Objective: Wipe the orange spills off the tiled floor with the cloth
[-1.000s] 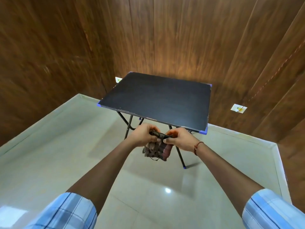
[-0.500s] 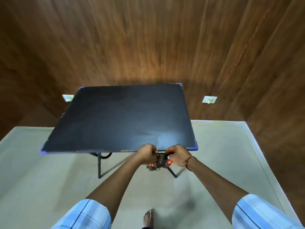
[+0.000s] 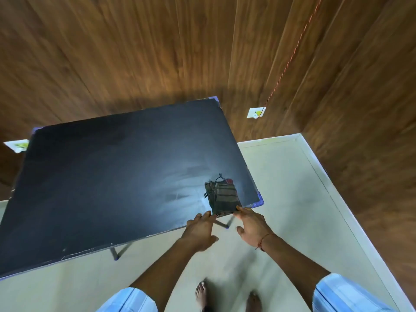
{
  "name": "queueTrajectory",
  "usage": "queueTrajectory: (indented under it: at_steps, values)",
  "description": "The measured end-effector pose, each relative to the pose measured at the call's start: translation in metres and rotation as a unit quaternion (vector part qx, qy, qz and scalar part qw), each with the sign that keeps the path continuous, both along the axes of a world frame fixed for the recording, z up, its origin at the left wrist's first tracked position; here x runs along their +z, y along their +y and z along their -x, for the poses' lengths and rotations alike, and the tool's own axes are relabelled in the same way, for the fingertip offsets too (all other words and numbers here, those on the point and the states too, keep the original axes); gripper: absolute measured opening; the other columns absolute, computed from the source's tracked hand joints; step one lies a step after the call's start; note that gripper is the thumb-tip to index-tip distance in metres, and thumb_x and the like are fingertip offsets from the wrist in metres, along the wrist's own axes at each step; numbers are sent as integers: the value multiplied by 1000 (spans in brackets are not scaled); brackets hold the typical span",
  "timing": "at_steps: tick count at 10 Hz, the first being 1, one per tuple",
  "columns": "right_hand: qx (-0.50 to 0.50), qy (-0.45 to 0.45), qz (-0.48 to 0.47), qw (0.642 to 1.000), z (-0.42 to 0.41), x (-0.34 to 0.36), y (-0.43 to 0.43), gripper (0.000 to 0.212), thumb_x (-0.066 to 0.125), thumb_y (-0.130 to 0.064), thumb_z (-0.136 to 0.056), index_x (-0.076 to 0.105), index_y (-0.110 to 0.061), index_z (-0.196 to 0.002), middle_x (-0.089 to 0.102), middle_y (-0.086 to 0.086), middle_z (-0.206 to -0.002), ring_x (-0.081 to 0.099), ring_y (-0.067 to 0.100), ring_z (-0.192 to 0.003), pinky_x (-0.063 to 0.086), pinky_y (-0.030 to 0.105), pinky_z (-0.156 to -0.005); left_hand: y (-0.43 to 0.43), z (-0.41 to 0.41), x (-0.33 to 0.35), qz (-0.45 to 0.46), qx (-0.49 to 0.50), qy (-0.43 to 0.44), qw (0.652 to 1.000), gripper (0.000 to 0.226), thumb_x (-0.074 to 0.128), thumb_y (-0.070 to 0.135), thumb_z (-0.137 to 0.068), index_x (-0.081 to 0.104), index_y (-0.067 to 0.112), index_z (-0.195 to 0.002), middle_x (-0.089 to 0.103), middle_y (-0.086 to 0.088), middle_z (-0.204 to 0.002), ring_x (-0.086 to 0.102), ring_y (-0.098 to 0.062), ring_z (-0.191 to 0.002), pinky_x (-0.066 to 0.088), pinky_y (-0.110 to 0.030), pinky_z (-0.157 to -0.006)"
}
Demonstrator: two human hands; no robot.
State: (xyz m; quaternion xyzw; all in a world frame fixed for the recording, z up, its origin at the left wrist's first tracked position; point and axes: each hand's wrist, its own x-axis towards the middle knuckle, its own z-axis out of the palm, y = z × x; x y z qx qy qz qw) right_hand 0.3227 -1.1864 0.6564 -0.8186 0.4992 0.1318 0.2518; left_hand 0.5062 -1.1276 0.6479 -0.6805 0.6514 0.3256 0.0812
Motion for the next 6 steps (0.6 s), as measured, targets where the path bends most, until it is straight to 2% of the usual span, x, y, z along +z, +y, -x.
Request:
queueTrajectory:
  at_steps: [2, 3, 4, 5, 6]
  values:
    - [7, 30, -4, 1000, -12, -8, -2, 55, 55, -29, -95, 35, -21, -146, 28, 1, -159, 26, 21, -146, 29, 42, -115, -13, 11, -4, -10, -10, -3, 1000, 71, 58, 43, -90, 24, 19, -147, 18, -4, -158, 17, -31, -142, 25, -49, -108]
    - [1, 39, -6, 999, -18, -9, -9, 57, 55, -29, -96, 34, -19, -148, 23, 1, -161, 22, 22, -148, 26, 44, -116, -20, 10, -5, -2, -5, 1, 1000, 66, 57, 42, -91, 27, 20, -146, 23, -3, -155, 21, -30, -140, 27, -48, -106]
    - [-6, 38, 0, 999, -19, -4, -9, 53, 57, -30, -96, 39, -20, -144, 29, 2, -159, 30, 24, -145, 29, 44, -115, -22, 8, -2, 3, -8, 1, 1000, 64, 58, 42, -91, 31, 20, -144, 31, -2, -150, 27, -29, -137, 30, -46, -103]
    - [-42, 7, 3, 999, -14, 0, 1, 50, 60, -31, -94, 45, -20, -140, 46, 3, -148, 47, 26, -133, 38, 40, -111, -14, 6, 1, 17, 19, 29, 999, 58, 58, 40, -91, 36, 22, -142, 41, -1, -145, 33, -25, -133, 31, -43, -100]
    - [-87, -25, -4, 996, -14, 6, 9, 46, 62, -32, -93, 51, -18, -135, 56, 4, -139, 56, 27, -124, 43, 36, -107, -9, 3, 11, 59, 67, 61, 994, 52, 58, 39, -91, 44, 21, -138, 47, -1, -142, 40, -23, -130, 33, -40, -101]
